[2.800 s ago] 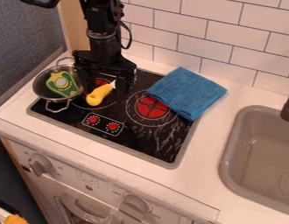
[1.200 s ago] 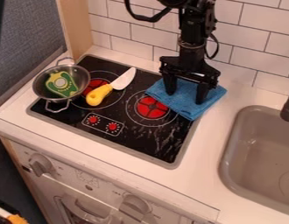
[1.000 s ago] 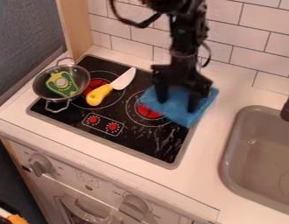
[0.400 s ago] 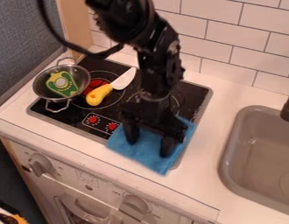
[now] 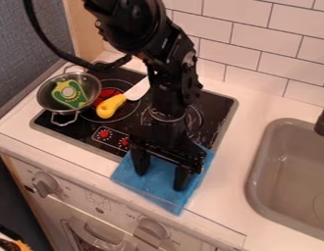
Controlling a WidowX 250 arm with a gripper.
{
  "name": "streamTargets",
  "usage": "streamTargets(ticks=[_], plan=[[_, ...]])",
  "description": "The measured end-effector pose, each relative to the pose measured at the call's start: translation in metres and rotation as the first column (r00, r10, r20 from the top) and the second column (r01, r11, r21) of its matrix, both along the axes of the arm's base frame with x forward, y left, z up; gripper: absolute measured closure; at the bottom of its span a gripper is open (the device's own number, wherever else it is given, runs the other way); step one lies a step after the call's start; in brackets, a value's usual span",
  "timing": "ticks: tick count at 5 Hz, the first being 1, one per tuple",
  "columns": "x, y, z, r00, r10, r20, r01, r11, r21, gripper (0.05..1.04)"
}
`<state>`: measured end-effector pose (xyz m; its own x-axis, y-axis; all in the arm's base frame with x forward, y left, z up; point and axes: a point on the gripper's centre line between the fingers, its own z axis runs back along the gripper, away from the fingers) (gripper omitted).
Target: Moved the blue cloth on the lower right edge of the burner
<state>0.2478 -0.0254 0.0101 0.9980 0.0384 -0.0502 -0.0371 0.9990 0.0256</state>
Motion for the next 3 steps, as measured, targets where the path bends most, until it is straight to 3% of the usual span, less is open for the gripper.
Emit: streamTargets(ticks=[1,2,3], plan=[[0.010,0.004,0.013,1.000,-0.001,0.016,0.001,1.000,0.004,0.084],[0.012,0.004,0.045,0.995,-0.032,0.094,0.032,0.999,-0.004,0.084],[0.006,0.007,0.061,0.992,-0.048,0.121,0.047,0.999,0.009,0.084]])
